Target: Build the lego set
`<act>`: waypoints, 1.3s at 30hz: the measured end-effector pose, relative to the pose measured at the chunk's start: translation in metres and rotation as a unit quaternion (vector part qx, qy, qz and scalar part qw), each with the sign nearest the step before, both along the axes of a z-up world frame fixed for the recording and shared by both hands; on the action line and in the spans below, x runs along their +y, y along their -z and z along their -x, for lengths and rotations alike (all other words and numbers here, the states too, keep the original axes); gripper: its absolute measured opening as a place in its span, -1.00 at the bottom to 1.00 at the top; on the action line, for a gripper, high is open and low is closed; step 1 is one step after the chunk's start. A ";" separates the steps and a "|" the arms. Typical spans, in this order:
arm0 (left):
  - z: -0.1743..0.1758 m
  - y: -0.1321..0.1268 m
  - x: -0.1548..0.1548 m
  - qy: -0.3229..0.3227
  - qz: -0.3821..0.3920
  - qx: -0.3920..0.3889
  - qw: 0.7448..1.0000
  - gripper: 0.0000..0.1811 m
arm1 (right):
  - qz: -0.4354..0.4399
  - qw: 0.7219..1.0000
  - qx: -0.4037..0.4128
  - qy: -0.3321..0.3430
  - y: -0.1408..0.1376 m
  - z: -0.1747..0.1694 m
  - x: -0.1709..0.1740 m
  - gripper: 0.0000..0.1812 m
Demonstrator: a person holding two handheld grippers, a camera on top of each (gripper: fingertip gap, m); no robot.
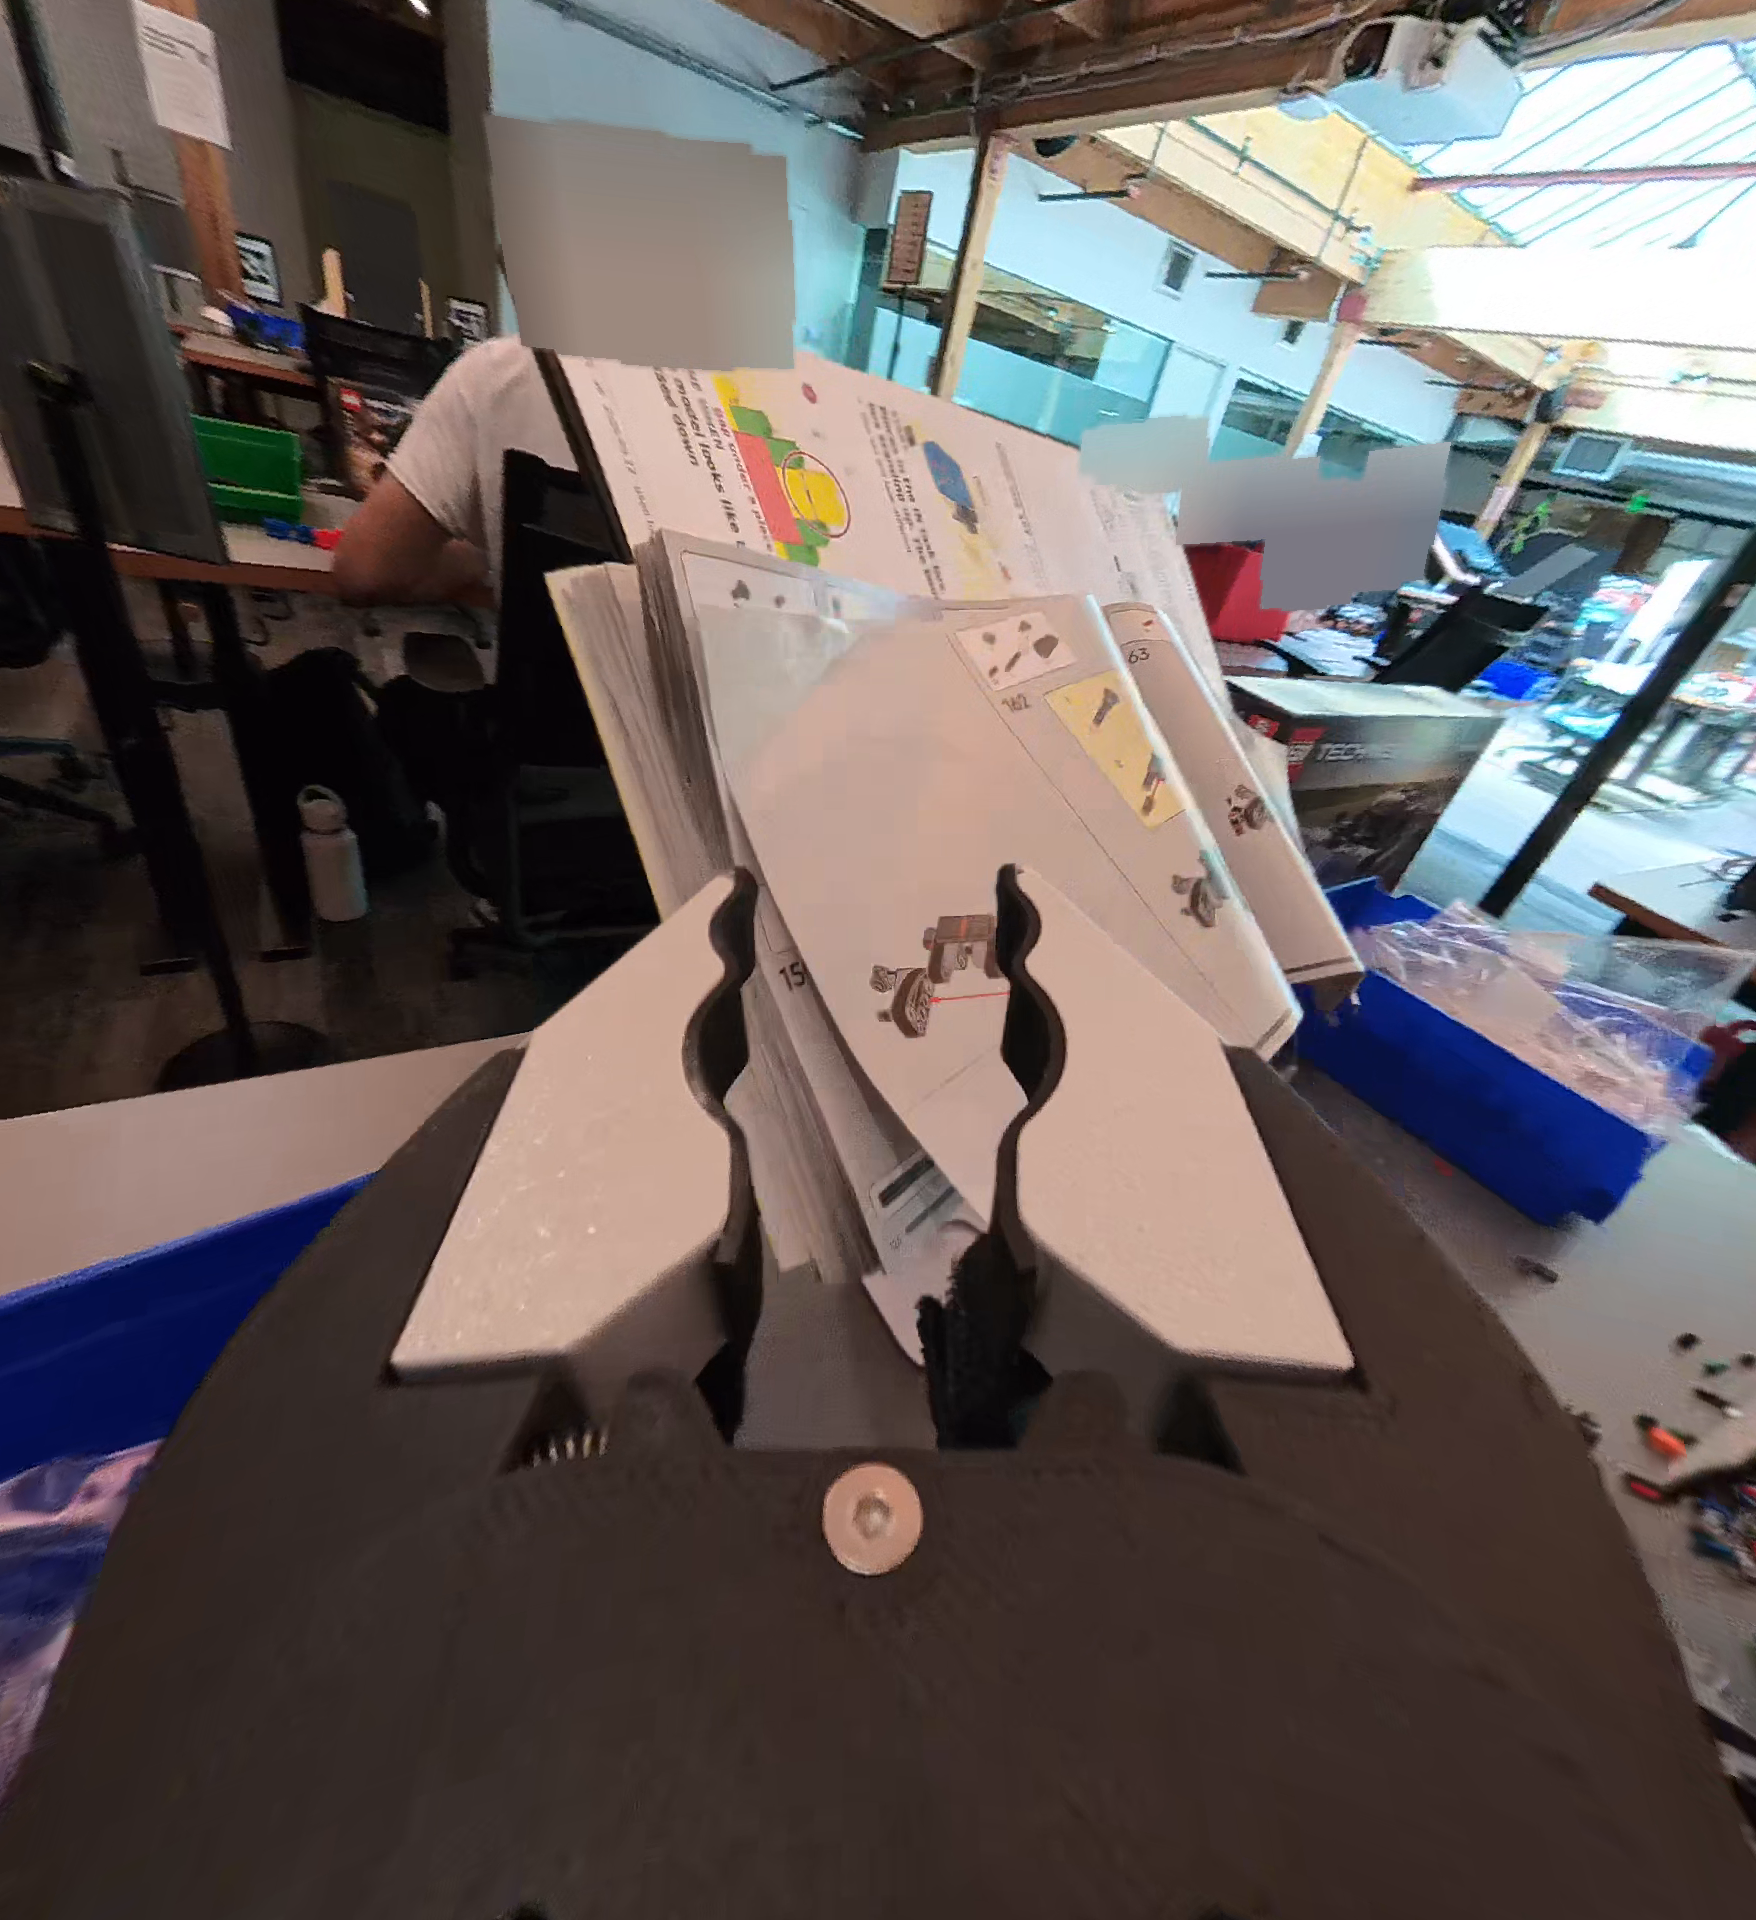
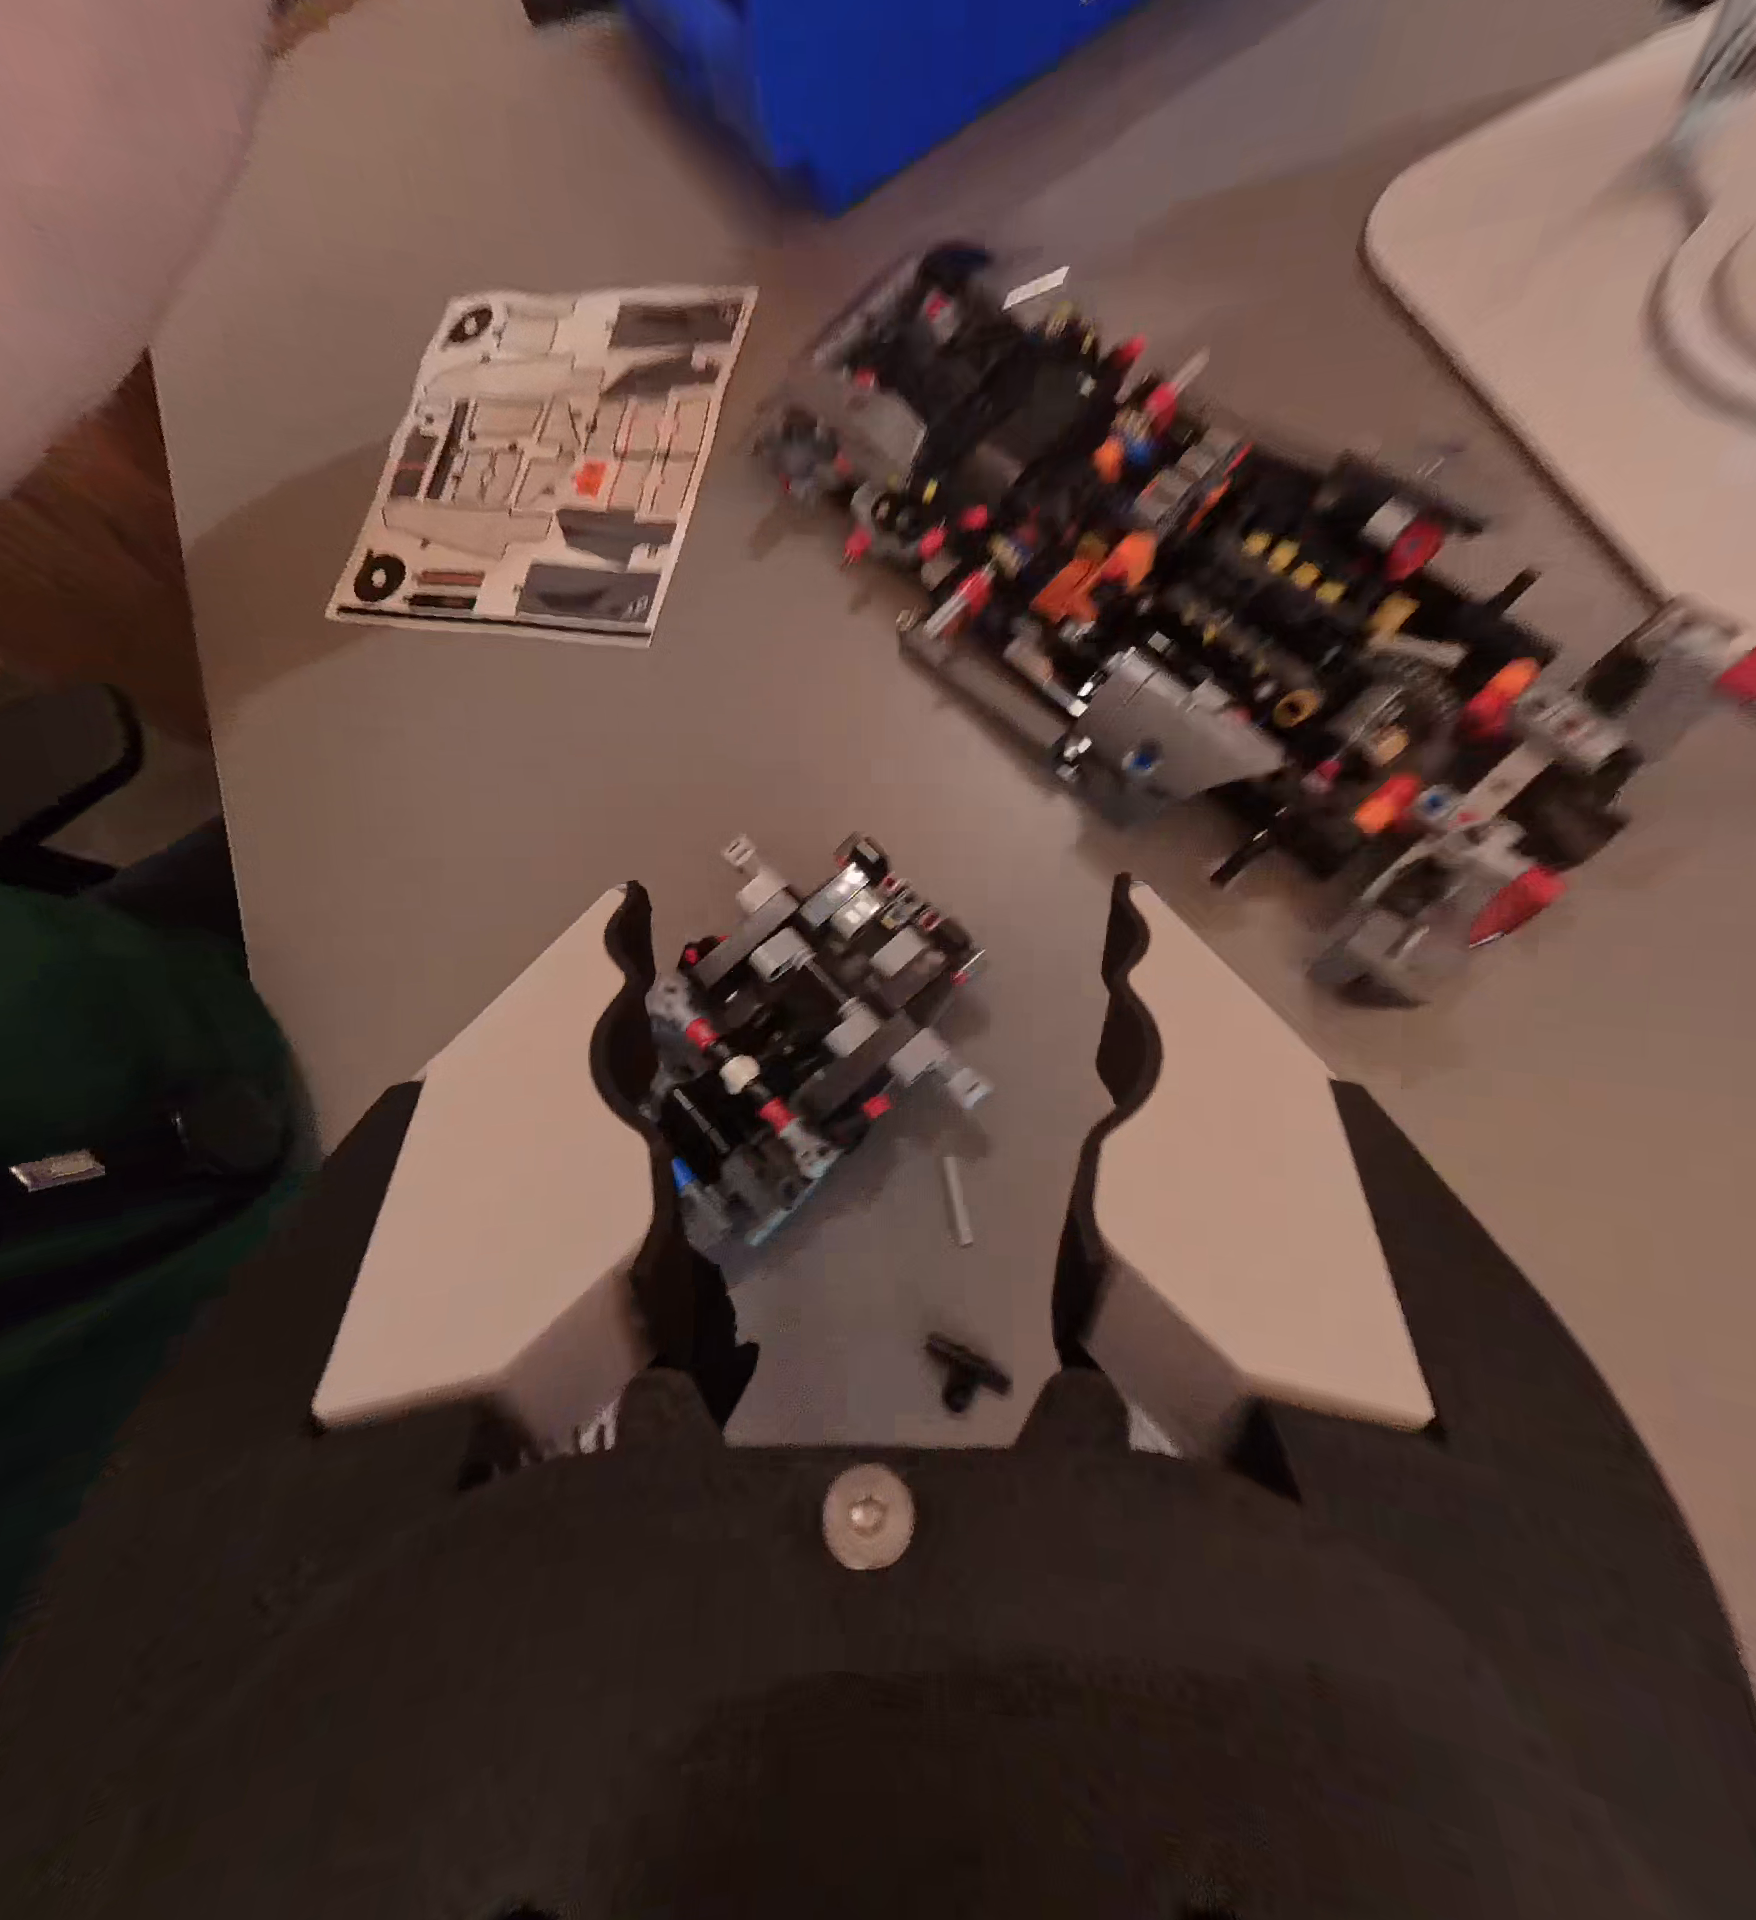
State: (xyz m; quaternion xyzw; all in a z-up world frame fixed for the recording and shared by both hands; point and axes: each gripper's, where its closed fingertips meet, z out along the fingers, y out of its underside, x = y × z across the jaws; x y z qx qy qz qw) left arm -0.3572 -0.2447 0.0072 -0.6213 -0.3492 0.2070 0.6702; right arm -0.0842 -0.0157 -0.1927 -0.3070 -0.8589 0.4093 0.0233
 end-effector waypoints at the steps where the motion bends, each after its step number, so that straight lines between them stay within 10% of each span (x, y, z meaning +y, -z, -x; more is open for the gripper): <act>1: -0.008 -0.001 -0.004 -0.013 0.013 0.010 1.000 -0.50 | -0.016 1.000 -0.011 0.006 0.010 -0.010 -0.004 -0.03; 14: -0.154 0.054 0.043 0.031 0.130 0.052 0.990 -0.52 | -0.149 0.983 -0.051 0.093 0.094 -0.032 -0.019 0.10; 39: -0.261 0.164 0.113 0.230 0.080 -0.092 0.966 -0.45 | -0.028 0.992 -0.032 0.116 0.073 -0.033 -0.027 0.05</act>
